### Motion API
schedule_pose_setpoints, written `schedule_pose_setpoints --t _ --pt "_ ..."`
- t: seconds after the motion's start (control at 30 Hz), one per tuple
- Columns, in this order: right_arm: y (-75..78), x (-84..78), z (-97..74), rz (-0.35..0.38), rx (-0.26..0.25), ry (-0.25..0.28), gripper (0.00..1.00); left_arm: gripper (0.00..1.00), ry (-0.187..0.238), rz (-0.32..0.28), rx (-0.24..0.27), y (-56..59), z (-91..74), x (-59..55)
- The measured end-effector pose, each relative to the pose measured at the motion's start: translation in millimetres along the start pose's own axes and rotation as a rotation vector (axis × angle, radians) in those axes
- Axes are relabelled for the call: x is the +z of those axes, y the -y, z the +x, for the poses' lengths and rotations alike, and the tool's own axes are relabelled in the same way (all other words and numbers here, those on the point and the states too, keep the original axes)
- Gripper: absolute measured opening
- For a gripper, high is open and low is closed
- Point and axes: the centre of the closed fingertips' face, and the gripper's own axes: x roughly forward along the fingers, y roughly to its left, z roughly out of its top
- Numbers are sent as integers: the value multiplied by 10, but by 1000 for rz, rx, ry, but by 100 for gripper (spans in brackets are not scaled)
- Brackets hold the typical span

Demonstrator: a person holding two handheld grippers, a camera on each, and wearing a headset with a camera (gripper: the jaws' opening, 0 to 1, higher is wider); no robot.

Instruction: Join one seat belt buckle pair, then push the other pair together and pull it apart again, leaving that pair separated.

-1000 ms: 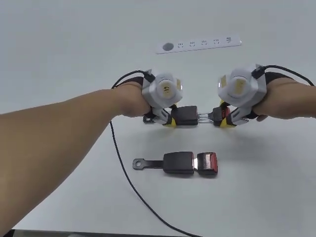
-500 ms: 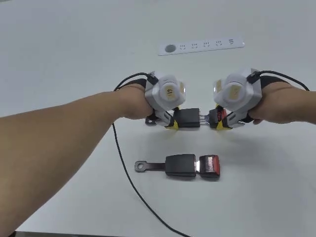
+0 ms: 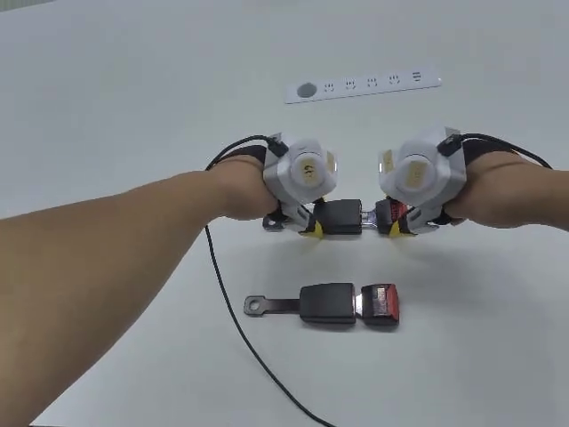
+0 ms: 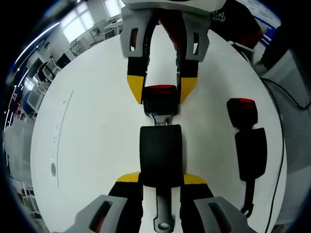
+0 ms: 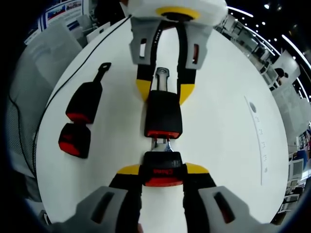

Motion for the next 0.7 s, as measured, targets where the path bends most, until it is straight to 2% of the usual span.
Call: schedule_pose_setpoints --t 0.17,0.23,0.7 --pt "-20 73 31 23 13 20 30 28 -1 -12 1 6 -3 -6" --pt "-24 103 51 14 6 13 30 28 -3 -11 2 11 -4 -7" --pt "-7 111 55 21 21 15 29 28 6 -26 13 36 -17 5"
